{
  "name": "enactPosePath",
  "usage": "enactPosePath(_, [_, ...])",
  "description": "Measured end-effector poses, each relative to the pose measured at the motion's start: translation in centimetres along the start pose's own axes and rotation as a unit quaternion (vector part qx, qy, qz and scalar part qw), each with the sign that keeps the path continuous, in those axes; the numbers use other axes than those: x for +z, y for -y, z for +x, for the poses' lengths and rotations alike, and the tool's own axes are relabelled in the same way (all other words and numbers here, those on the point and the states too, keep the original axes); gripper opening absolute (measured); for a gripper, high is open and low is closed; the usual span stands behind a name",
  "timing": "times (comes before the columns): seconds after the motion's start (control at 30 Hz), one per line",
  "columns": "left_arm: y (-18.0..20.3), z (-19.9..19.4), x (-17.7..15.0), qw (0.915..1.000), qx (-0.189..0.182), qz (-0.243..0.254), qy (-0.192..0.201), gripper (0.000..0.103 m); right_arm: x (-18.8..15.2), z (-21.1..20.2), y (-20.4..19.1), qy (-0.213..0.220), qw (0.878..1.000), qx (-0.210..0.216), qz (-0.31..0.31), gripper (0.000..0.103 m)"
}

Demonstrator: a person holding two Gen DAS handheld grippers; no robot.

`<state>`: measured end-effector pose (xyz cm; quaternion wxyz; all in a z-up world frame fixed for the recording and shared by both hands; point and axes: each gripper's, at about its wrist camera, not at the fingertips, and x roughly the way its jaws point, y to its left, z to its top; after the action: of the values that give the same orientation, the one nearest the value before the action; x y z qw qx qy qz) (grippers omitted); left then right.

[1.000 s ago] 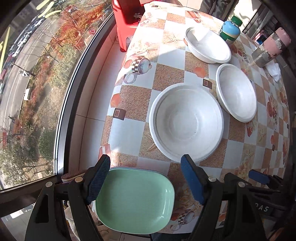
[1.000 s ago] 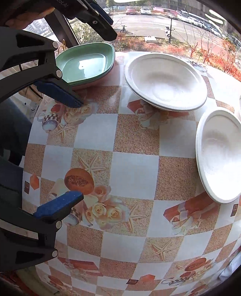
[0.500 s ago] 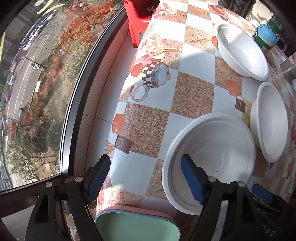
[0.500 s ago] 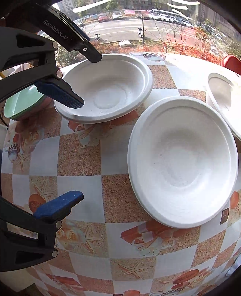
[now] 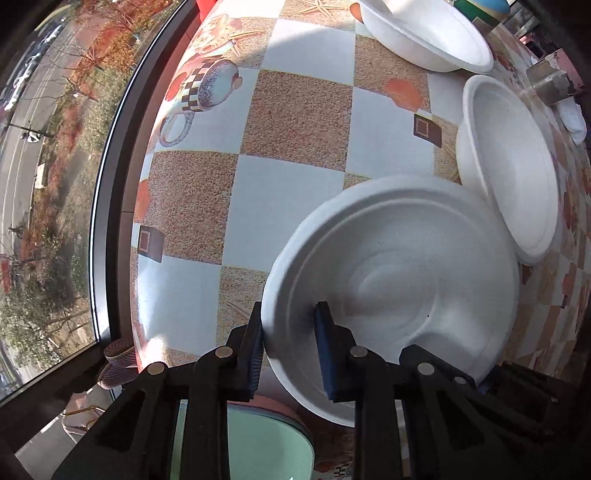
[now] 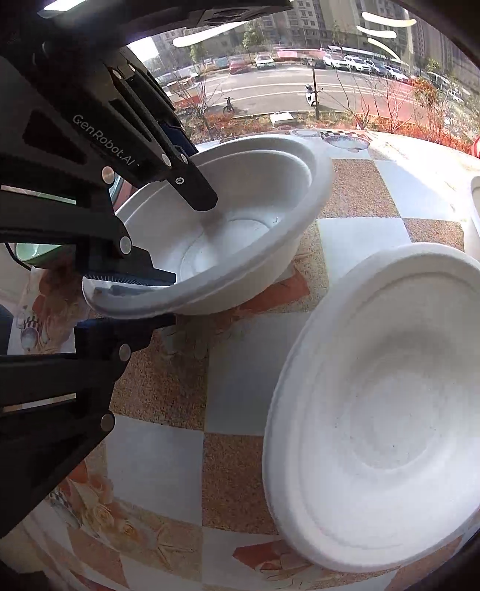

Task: Organize plates and bowls

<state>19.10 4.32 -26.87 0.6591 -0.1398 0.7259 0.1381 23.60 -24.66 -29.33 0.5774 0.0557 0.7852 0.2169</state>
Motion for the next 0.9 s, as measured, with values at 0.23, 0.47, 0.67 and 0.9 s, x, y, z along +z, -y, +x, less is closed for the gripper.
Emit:
enactPosePath(0.23, [3.7,0.0,-3.3,0.9991,0.006,0.041,-0.008,0.028,-2.0,0.6,1.9,-0.007,1.0,-0.016,-0.007,0.016])
enactPosePath(0.47, [9.1,-0.3,-7.3,0.9926,0.008,0.119,-0.02,0.028,-5.1,-0.7,4.7,-0.009,1.0,-0.025,-0.014,0.016])
enactPosePath(0.67, [15.0,-0.6,-9.3,0.9803,0.006,0.196,-0.025,0.028,-7.5,-2.4,8.5,-0.006,0.999,-0.045,-0.005,0.017])
enactPosePath(0.9, [22.5,-1.4,-10.2,0.9634,-0.002,0.268,-0.011,0.029,-8.6,-6.1,14.2,0.024,0.997,-0.055,0.054,0.018])
